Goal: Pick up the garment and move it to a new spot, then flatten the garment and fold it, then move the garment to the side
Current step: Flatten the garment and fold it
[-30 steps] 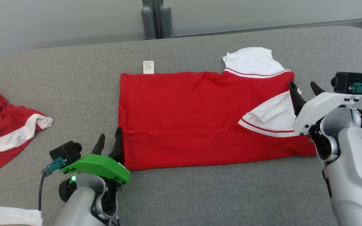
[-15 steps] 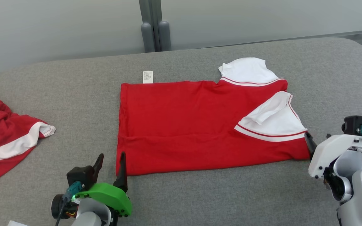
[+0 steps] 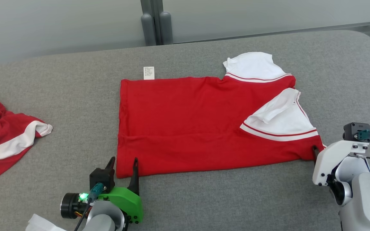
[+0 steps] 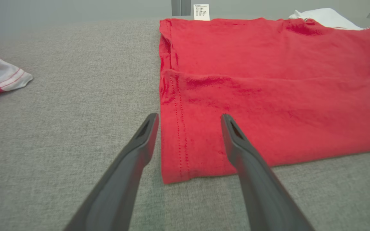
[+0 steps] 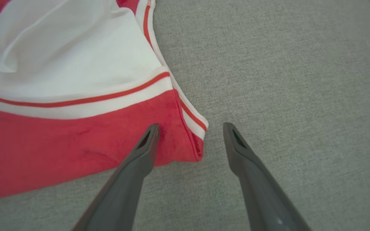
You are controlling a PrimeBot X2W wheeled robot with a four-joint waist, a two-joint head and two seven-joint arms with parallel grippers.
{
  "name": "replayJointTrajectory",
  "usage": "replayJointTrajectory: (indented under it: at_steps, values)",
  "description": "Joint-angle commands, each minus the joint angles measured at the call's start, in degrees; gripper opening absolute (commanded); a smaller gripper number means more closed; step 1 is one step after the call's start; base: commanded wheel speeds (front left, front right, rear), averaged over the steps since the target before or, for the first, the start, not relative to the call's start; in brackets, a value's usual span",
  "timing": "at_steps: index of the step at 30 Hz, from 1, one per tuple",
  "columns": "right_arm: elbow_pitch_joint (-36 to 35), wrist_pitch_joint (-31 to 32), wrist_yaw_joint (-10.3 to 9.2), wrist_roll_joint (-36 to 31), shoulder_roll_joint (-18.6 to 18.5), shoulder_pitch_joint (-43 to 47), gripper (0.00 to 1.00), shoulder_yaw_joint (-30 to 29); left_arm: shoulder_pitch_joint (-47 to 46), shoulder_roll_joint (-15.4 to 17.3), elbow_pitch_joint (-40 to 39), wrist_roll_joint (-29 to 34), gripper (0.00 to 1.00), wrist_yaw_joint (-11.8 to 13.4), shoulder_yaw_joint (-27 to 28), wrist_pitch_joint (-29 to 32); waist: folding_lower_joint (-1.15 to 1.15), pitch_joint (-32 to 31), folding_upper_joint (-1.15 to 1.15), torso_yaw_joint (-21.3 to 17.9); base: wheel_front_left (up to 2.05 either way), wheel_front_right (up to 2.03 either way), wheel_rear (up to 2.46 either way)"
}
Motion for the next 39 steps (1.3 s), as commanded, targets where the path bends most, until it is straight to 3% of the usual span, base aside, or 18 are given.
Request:
replayJointTrajectory:
  at_steps: [1, 16, 17, 18, 19, 27, 39]
  values:
    - [1.1, -0.5, -0.02, -0.2, 0.0, -0.9, 1.00, -0.4, -0.8, -0.3, 0.8, 0.4, 1.00, -0.2, -0.4, -0.2, 0.00, 0.5, 0.00, 0.4, 0.00, 0.00, 0.00]
    - [14.7, -4.1, -0.03, -2.6, 0.5, -6.5, 1.00, -3.6, -6.9, -3.0, 13.5, -0.7, 1.00, 0.2, -0.8, 0.8, 0.00, 4.1, 0.00, 1.2, 0.00, 0.00, 0.00]
    - [15.5, -3.7, -0.03, -2.2, 0.5, -6.4, 0.87, -3.3, -7.0, -3.1, 14.2, -1.0, 0.61, 0.0, -0.8, 1.1, 0.00, 4.1, 0.00, 1.2, 0.00, 0.00, 0.00]
    - [16.4, -3.5, -0.01, -1.5, 0.6, -6.6, 0.38, -3.0, -6.9, -3.3, 15.0, -1.5, 0.12, -0.2, -0.9, 1.7, 0.00, 4.1, 0.00, 1.2, 0.00, 0.00, 0.00]
    - [16.8, -3.6, -0.01, -1.1, 0.8, -6.6, 0.00, -2.6, -6.9, -3.4, 15.6, -1.9, 0.00, -0.3, -0.9, 2.0, 0.00, 4.0, 0.00, 1.2, 0.00, 0.00, 0.00]
    - [16.8, -6.3, -0.06, 2.2, 0.4, -4.9, 0.00, -1.2, -5.7, -4.0, 17.4, -4.5, 0.00, -2.0, 0.1, 1.3, 0.00, 1.7, 0.00, 1.0, 0.00, 0.00, 0.00]
    - [9.6, -6.3, -0.07, 5.6, -1.9, 0.7, 0.00, 0.4, -0.9, -3.9, 13.6, -6.1, 0.00, -1.6, 1.3, 0.1, 0.00, -3.2, 0.00, 1.5, 0.00, 0.00, 0.00]
